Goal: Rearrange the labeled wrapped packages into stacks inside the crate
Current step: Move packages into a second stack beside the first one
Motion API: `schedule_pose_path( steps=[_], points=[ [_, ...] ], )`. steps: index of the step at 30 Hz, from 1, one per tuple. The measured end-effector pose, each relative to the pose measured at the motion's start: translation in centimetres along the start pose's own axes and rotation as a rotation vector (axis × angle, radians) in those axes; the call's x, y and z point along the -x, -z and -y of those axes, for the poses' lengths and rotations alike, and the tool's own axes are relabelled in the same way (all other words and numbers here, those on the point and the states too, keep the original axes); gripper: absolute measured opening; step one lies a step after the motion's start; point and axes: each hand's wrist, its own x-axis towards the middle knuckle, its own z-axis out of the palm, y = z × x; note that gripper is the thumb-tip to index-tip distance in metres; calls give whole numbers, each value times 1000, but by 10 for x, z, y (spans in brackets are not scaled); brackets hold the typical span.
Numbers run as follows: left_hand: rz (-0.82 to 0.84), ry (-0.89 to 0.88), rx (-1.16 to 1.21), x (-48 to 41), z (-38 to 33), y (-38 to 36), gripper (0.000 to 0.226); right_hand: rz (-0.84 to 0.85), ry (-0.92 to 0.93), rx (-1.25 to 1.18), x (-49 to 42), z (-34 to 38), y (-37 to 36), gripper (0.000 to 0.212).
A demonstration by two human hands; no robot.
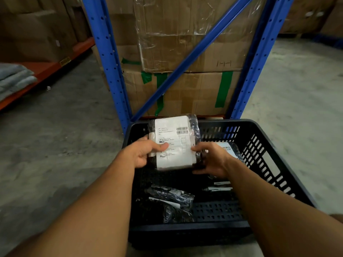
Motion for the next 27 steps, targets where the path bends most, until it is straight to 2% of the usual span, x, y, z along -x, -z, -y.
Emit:
schedule_pose_path(
  steps=[5, 8, 10, 12, 16, 20, 27],
  points=[
    [2, 23, -117, -3, -1, 1, 59, -82, 28, 31, -12, -9, -6, 68],
    [-50, 44, -121, -13, 5, 2, 69, -144, 64, 62, -19, -8, -13, 63],
    [-90, 72, -197, -22, 9, 2, 76, -190, 80, 105, -24, -9, -17, 48],
    [-139, 120, -331, -26, 14, -2, 70, -238, 78, 191, -30, -14, -20, 38],
    [-297, 93, -507, -40, 41, -6, 46, -354, 50, 310, -51, -34, -25, 45],
    [-377, 86, -532, -57, 63, -1, 47, -432, 8, 350, -78, -53, -32, 47],
    [-378, 189, -798, -88, 75, 4, 42, -455, -140, 381, -112, -77, -28, 38]
  ],
)
